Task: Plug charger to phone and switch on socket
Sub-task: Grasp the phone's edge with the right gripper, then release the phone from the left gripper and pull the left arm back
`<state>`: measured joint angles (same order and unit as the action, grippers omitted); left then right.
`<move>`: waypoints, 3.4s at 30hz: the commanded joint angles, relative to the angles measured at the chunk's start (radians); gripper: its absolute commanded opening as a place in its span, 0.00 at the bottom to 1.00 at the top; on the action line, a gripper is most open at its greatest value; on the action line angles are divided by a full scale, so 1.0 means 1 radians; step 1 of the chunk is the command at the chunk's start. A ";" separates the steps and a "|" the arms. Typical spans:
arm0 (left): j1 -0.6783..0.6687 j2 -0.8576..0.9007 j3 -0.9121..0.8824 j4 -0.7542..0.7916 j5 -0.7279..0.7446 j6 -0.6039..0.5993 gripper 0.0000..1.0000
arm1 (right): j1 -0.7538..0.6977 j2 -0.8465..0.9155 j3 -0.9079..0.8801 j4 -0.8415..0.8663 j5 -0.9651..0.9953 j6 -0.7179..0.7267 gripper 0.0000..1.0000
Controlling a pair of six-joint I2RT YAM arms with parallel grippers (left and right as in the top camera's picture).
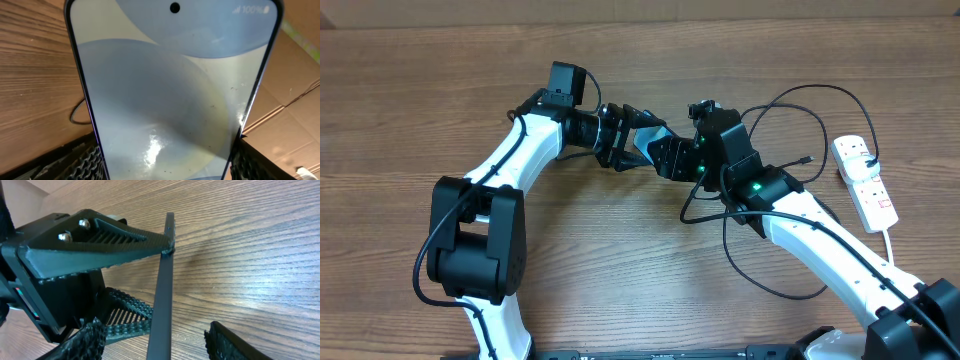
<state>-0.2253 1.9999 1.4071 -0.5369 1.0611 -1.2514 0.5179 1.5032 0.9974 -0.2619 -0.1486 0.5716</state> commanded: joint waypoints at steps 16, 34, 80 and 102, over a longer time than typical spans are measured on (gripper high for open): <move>-0.007 0.008 0.025 0.019 0.005 -0.028 0.59 | 0.040 0.059 0.014 0.082 0.018 -0.005 0.38; -0.031 0.008 0.025 0.019 -0.018 -0.027 0.59 | 0.044 0.059 0.014 0.046 0.017 -0.004 0.12; 0.269 -0.226 0.026 0.331 0.254 0.654 1.00 | -0.168 -0.537 0.015 -0.694 -0.145 0.114 0.04; 0.271 -0.814 0.026 -0.425 -0.827 0.914 1.00 | -0.164 -0.549 -0.449 0.284 -0.354 0.815 0.04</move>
<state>0.0418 1.2816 1.4200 -0.9108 0.5583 -0.3771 0.3496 0.9089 0.5800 -0.1467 -0.3420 1.2377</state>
